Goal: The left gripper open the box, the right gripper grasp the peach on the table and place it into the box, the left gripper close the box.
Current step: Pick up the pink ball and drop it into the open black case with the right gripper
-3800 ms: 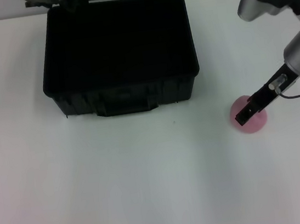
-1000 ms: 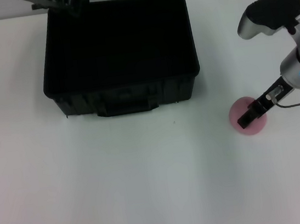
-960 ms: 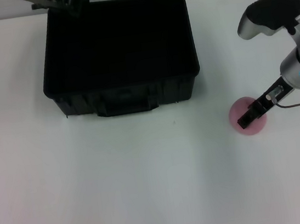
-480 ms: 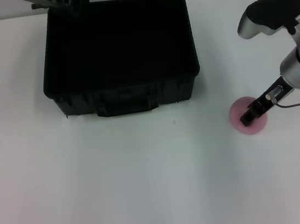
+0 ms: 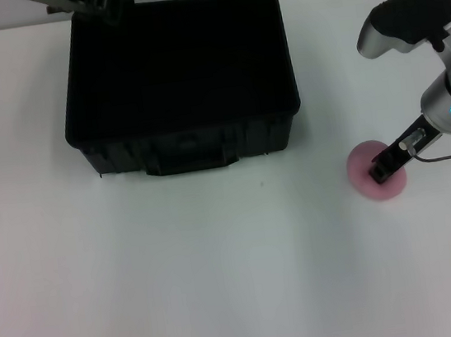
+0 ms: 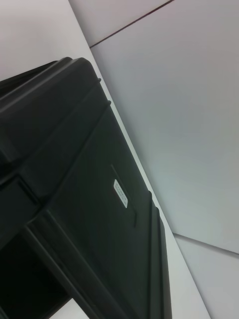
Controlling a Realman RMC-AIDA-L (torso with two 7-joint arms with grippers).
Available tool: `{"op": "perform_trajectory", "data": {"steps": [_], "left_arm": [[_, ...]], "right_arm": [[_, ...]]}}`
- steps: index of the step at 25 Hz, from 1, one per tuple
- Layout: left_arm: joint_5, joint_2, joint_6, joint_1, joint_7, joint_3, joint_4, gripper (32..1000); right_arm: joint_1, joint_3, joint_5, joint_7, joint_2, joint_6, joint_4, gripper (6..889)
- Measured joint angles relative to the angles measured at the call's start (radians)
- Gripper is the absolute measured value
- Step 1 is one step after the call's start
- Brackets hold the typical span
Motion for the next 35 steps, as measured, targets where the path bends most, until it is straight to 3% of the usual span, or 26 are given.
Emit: {"op": "perform_trajectory", "data": {"steps": [6, 23, 35], "left_arm": [[0.0, 0.0, 0.0, 0.0, 0.002, 0.0, 0.0, 301], [0.0, 0.0, 0.0, 0.0, 0.01, 0.0, 0.0, 300], [0.0, -0.0001, 0.001, 0.003, 0.011, 0.0, -0.001, 293]], "right_arm": [[0.0, 0.0, -0.002, 0.002, 0.0, 0.001, 0.0, 188], [0.008, 0.0, -0.008, 0.004, 0.0, 0.006, 0.0, 51], [0.009, 0.0, -0.007, 0.004, -0.001, 0.008, 0.0, 46]]}}
